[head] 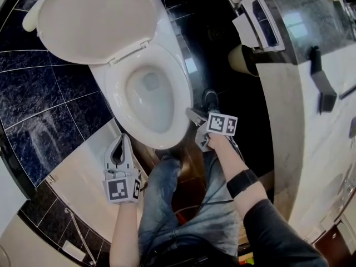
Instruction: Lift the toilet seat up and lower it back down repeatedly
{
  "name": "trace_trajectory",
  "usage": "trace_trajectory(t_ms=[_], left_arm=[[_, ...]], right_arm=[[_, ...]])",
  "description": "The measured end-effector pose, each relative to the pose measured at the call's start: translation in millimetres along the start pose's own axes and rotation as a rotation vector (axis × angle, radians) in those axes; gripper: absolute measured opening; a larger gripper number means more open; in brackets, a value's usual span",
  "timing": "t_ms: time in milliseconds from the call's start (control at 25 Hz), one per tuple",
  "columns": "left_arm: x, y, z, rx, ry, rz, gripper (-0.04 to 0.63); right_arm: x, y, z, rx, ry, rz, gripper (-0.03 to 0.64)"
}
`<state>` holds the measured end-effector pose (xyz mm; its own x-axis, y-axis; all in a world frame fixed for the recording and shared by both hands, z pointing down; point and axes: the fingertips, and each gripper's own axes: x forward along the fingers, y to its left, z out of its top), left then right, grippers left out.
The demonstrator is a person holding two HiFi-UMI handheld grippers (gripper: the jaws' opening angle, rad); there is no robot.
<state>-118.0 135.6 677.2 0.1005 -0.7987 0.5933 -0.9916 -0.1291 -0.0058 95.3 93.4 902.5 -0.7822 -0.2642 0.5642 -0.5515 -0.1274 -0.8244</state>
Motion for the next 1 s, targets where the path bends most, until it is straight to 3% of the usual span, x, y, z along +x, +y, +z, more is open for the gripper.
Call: trace_trajectory(t_ms=[560, 800, 1000], left_arm=[[-62, 0, 41, -0.039, 0.030, 0.050, 0.000], [-97, -12, 36, -0.107, 0.107, 0.065, 0.000], [-95, -37, 5, -0.164, 0.196, 0.022, 0.000]], right_arm=[[-52, 120, 32, 0.081, 0.000, 0.072, 0.120], [-59, 170, 62, 0.102, -0.006, 0.107, 0.133], [-57, 203, 85, 0.073, 0.014, 0.122, 0.144]])
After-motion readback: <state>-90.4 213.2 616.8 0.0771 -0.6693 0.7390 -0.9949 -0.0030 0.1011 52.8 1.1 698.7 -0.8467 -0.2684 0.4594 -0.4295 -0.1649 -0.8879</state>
